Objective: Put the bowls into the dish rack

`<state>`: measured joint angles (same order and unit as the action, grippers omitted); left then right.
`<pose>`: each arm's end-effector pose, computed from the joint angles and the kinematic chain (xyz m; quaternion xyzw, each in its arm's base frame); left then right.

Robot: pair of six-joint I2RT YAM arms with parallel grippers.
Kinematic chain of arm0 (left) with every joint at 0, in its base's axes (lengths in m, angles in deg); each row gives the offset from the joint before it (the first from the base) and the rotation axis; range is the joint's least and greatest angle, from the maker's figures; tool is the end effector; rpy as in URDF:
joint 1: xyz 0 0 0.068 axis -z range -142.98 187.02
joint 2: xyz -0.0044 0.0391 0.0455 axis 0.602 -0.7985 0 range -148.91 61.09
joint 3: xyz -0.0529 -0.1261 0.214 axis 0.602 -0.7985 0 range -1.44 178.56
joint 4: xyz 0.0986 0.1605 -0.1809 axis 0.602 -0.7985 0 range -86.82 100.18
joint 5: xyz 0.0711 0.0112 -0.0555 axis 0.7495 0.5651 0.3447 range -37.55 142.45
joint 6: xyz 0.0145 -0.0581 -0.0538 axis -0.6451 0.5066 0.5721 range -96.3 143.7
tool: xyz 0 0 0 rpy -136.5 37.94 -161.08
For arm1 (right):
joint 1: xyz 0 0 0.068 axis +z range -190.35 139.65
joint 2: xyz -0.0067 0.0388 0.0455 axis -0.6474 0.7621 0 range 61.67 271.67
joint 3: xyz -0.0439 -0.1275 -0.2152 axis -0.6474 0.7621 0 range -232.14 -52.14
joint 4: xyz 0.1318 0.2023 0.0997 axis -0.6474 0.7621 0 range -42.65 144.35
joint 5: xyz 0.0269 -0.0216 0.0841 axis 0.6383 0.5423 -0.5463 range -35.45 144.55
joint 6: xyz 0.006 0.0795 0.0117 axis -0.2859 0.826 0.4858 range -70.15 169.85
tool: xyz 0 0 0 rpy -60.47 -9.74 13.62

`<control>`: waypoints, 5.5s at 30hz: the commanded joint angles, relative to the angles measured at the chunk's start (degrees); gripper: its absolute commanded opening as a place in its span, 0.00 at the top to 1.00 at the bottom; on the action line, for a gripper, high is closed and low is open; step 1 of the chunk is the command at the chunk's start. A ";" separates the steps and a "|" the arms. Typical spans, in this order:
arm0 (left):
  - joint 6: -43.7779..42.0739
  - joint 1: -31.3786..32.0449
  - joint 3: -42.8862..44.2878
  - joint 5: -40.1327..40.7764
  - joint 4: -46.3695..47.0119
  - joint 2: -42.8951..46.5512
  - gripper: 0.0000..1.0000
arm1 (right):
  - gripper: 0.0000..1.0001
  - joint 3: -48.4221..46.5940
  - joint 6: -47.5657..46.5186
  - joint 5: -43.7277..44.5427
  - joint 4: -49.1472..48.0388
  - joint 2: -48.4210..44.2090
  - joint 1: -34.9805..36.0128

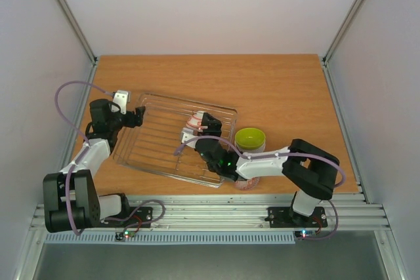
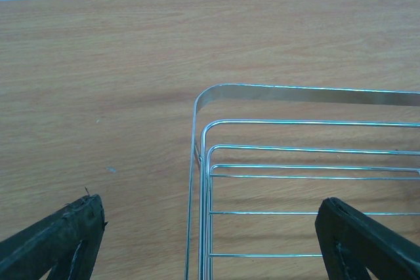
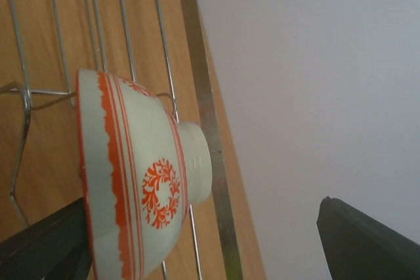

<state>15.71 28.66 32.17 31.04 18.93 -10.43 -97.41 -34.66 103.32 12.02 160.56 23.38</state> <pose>0.2942 0.0175 0.1746 0.0914 0.8476 -0.0878 0.5152 0.2084 0.3042 0.1559 -0.6438 0.4347 -0.4253 0.4644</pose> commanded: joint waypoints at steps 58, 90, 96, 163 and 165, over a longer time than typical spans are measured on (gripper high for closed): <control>0.44 -0.43 0.41 -2.33 1.56 -0.91 0.11 | 0.59 -10.94 100.82 -20.42 90.66 -21.96 -25.64; 0.34 -0.45 0.44 -1.95 1.54 -0.76 0.11 | 0.88 -13.70 95.14 -21.66 85.40 -15.11 -28.36; 0.34 -0.44 0.48 -1.90 1.66 -0.90 0.11 | 0.99 -13.70 95.05 -20.11 86.76 -15.90 -28.35; 1.09 -0.42 0.30 -2.80 1.87 -0.72 0.11 | 0.99 2.27 -37.33 14.88 -42.57 -4.12 15.99; 1.12 -0.38 0.31 -2.85 1.80 -0.63 0.11 | 0.99 2.61 -36.75 14.52 -42.57 -2.57 15.99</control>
<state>16.39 28.57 32.19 29.05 18.93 -11.00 -95.62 -68.65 117.38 -20.59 155.60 38.78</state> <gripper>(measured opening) 0.888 0.060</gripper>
